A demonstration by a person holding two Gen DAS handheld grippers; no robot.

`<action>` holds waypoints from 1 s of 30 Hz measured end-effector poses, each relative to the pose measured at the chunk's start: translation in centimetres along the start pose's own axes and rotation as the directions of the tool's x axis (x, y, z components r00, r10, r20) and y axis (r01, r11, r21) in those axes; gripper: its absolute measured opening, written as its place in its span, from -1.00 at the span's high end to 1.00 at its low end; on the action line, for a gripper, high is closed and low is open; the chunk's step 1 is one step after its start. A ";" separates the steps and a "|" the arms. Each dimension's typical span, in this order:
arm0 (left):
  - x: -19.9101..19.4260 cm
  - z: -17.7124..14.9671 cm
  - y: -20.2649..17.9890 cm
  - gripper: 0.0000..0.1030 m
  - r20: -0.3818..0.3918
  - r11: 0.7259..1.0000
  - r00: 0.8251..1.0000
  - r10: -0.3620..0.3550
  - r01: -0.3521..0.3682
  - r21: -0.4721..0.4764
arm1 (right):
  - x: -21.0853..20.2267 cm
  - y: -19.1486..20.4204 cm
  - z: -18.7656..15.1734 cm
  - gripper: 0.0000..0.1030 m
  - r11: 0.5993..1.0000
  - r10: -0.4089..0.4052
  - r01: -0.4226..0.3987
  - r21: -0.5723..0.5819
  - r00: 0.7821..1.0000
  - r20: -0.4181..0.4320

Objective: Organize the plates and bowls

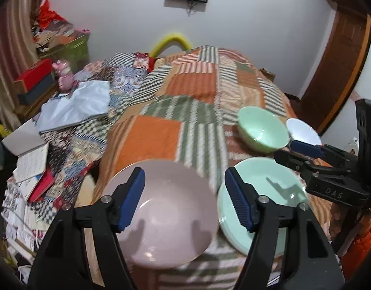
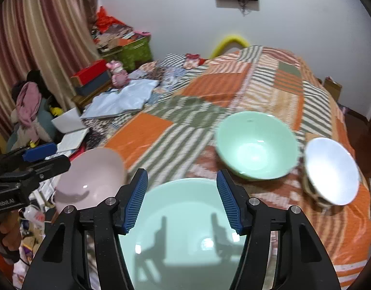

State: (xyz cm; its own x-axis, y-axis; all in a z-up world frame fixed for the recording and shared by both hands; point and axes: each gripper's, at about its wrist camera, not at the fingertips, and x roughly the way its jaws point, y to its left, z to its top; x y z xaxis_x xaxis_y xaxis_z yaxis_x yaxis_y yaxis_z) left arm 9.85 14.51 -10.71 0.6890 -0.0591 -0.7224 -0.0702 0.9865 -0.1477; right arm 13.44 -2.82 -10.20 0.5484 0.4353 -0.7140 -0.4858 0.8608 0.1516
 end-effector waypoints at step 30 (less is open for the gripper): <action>17.9 6.6 -10.3 -0.42 -0.205 0.988 0.978 -0.029 0.060 0.145 | 4.8 -10.3 -0.5 0.02 0.973 -0.044 0.068 0.220 0.993 -0.113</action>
State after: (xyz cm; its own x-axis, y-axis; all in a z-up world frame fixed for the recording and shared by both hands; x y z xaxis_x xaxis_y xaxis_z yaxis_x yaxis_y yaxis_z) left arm 27.67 4.27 -17.61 0.5280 -0.1179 -0.8410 0.0765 0.9929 -0.0912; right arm 20.73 -9.71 -15.59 0.4888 0.3640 -0.7928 -0.2857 0.9255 0.2487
